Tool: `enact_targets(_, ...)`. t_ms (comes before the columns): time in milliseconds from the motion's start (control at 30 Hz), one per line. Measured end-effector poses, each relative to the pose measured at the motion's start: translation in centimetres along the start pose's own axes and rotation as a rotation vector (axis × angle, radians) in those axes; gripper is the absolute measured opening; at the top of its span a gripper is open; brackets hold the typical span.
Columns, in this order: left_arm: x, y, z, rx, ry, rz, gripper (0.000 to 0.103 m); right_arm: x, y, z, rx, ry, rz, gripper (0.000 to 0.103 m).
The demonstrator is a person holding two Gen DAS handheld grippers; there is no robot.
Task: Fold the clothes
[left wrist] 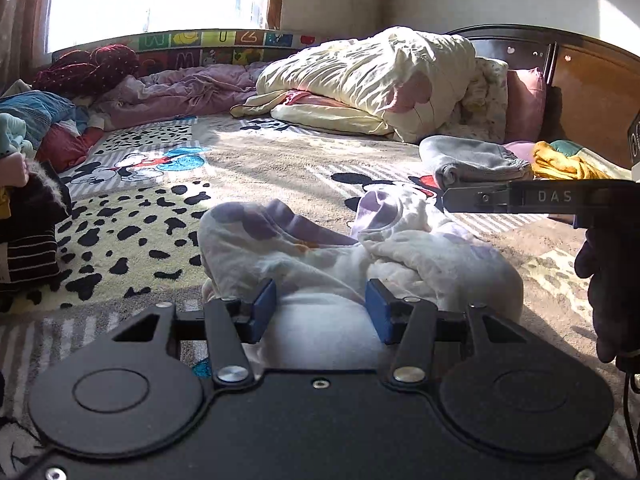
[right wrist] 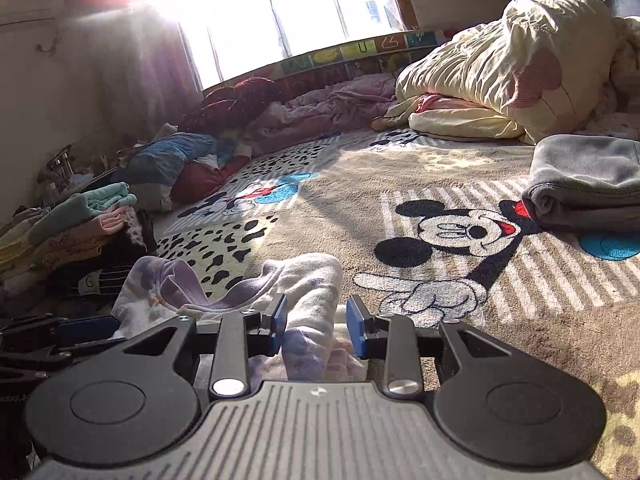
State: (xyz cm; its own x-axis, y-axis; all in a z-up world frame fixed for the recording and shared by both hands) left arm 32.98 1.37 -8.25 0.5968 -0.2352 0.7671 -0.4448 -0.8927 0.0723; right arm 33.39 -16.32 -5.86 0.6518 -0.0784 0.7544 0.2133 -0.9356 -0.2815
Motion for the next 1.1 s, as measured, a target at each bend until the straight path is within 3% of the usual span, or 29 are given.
enact_targets(100,-0.3,-0.5,0.3,-0.048,0.026,0.017,0.05,-0.7,-3.1,-1.8,0.058,0.043,-0.156,0.035)
enact_targets(200,-1.2,-1.5,1.6,-0.069,0.002,0.021,0.052,-2.5,-5.6,0.0,0.08,-0.022,-0.297,0.033)
enact_targets(367,-2.2,-1.9,4.0,-0.077,-0.034,0.009,0.053,-4.5,-4.9,3.7,0.074,-0.103,-0.263,0.033)
enact_targets(533,-2.0,-2.1,4.8,-0.078,-0.053,-0.013,0.055,-4.9,-3.9,4.9,0.117,-0.102,-0.197,0.033)
enact_targets(700,-1.0,-1.2,3.5,-0.069,-0.06,-0.004,0.056,-4.9,-4.6,4.0,0.059,-0.107,-0.22,0.033)
enact_targets(867,2.6,-2.9,-1.4,-0.099,0.078,-0.129,0.056,-2.1,-5.5,-0.2,0.057,-0.021,-0.23,0.034)
enact_targets(967,3.7,-3.2,-0.9,-0.094,0.08,-0.144,0.056,-0.5,-6.2,-0.3,0.044,-0.008,-0.292,0.035)
enact_targets(1100,3.2,-3.4,3.0,-0.092,-0.007,-0.144,0.056,0.6,-5.9,2.3,0.001,-0.036,-0.312,0.044)
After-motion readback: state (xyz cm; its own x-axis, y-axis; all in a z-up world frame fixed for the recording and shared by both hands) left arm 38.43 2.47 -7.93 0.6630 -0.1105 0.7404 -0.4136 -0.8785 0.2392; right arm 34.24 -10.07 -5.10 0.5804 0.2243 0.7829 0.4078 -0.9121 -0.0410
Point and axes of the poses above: each gripper's, at about its wrist camera, not at the fingertips, and z roughly the way its jaws point, y to its right, x to its top, the point moved 10 cm from there along z, roughly the way its jaws point, and after that the axes turned 14 degrees about -y, right-handed, at the moved point
